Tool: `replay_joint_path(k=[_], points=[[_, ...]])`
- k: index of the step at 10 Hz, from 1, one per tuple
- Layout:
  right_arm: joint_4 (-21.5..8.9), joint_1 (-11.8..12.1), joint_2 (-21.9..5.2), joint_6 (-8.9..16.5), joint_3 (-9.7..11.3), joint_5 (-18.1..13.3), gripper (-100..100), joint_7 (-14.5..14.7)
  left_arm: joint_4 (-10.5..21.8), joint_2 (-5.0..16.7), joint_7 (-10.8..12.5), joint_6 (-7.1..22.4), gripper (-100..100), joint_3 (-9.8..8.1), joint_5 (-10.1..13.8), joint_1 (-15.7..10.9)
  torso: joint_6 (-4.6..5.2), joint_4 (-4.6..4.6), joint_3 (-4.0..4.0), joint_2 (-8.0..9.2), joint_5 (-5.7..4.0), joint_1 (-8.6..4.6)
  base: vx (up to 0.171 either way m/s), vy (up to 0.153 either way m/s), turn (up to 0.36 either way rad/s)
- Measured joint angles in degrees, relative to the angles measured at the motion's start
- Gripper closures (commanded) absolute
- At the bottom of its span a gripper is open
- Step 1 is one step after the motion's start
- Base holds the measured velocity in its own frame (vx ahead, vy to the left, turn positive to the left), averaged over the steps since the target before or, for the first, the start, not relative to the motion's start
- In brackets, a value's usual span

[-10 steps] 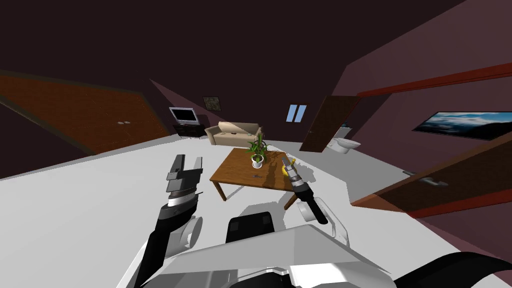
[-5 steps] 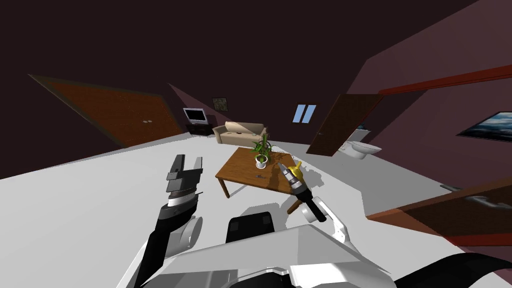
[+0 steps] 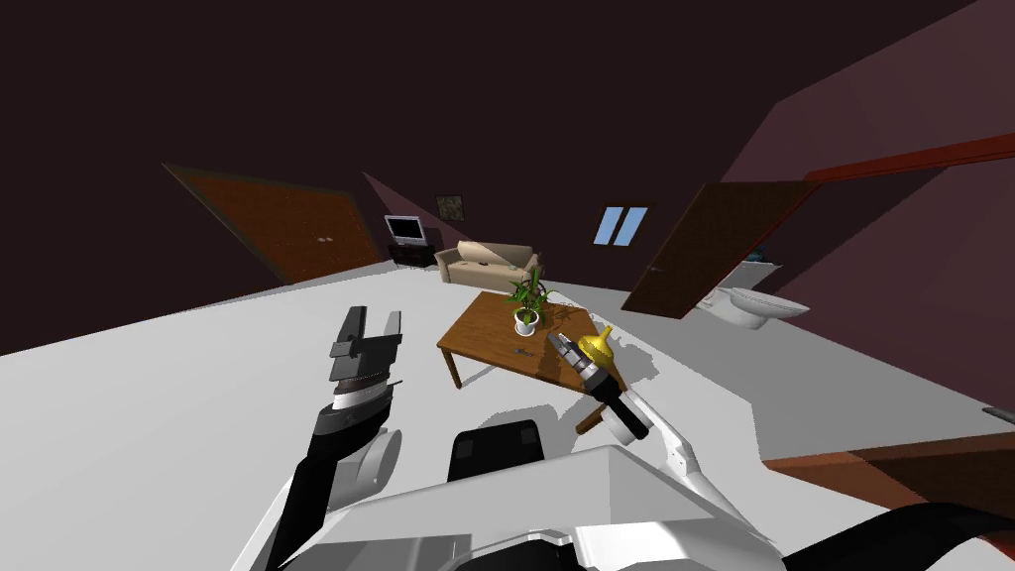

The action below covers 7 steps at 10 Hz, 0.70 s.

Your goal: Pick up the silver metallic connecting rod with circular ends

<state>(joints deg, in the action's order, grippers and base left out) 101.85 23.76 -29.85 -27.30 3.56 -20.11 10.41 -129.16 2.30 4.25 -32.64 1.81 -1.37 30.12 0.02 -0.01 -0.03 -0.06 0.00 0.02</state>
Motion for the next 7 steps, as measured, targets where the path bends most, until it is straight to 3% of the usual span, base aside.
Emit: replay_joint_path(k=[4, 7], points=[[-7.1, -2.2, -5.2, -0.1, 2.6, -3.6, -100, 2.3, 0.0, 0.0, 0.0, 0.0, 0, 0.00, 0.0, 0.0, -0.03, 0.00, -0.02, -0.04, 0.02, 0.06, 0.011, 0.021, 0.180], [-11.1, -2.0, -7.5, -0.6, 3.9, -5.5, -100, 4.0, 0.0, 0.0, 0.0, 0.0, 0, 0.00, 0.0, 0.0, 0.02, 0.00, -0.01, -0.02, 0.02, 0.05, 0.017, 0.022, 0.163]])
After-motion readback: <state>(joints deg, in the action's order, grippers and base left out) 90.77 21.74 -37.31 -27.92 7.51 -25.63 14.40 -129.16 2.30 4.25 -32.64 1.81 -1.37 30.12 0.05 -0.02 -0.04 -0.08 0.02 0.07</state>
